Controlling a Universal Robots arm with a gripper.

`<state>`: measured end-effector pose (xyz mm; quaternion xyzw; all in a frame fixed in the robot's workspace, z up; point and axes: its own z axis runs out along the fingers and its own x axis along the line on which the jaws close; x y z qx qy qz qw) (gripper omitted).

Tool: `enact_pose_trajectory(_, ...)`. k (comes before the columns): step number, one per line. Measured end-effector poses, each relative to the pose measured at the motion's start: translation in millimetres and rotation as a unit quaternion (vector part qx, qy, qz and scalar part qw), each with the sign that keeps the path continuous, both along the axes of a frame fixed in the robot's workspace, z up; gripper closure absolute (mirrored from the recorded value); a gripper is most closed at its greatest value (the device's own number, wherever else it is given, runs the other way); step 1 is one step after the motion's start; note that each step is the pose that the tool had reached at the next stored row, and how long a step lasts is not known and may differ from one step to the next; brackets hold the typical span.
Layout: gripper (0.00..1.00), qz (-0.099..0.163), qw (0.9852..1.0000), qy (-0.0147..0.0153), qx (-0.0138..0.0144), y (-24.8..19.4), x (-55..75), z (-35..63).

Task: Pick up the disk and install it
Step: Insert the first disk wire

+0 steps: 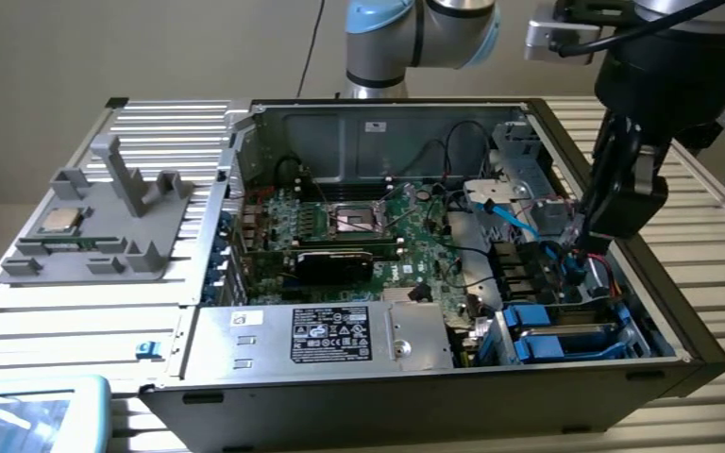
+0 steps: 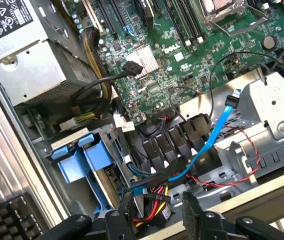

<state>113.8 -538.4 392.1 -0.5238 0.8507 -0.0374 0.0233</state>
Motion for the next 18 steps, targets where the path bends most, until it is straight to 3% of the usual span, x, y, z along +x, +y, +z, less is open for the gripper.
enact_pose_trajectory(3,0.48,0.000,1.0000,0.0005,0.0001,-0.3,2.9,9.1)
enact_pose_trajectory(18,0.48,0.000,1.0000,0.0006,0.0001,-0.4,2.9,9.2)
